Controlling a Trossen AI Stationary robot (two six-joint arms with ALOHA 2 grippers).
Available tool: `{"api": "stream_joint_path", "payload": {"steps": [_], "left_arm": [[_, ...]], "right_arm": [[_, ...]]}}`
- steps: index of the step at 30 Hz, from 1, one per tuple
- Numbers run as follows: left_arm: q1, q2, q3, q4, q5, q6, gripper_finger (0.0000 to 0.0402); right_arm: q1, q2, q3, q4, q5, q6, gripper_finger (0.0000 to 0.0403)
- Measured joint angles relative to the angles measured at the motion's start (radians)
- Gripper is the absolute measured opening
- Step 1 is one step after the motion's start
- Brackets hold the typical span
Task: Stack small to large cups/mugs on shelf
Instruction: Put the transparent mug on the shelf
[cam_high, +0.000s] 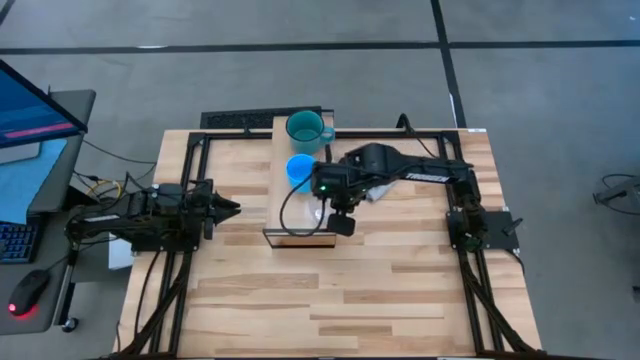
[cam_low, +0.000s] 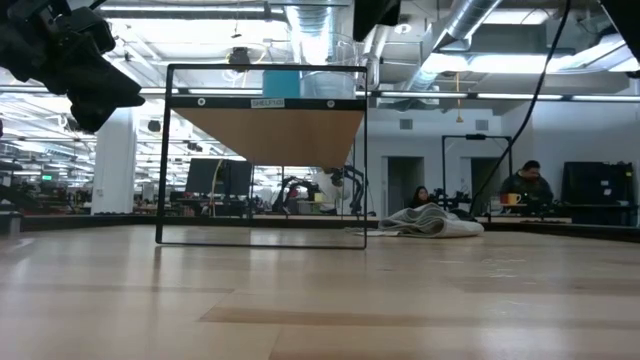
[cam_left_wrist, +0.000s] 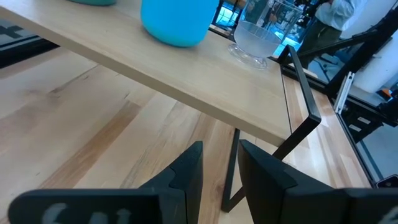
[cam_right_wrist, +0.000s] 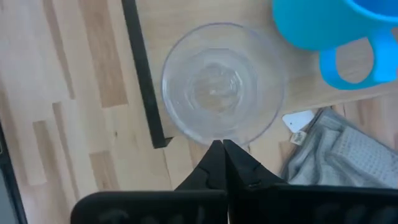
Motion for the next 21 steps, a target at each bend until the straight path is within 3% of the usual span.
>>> {"api": "stream_joint_path", "payload": {"steps": [21], "left_arm": [[0.000, 0.000, 0.000, 0.000, 0.005, 0.000, 0.0090]], "right_arm": [[0.000, 0.047, -0.002, 0.003, 0.004, -0.055, 0.0002]]}}
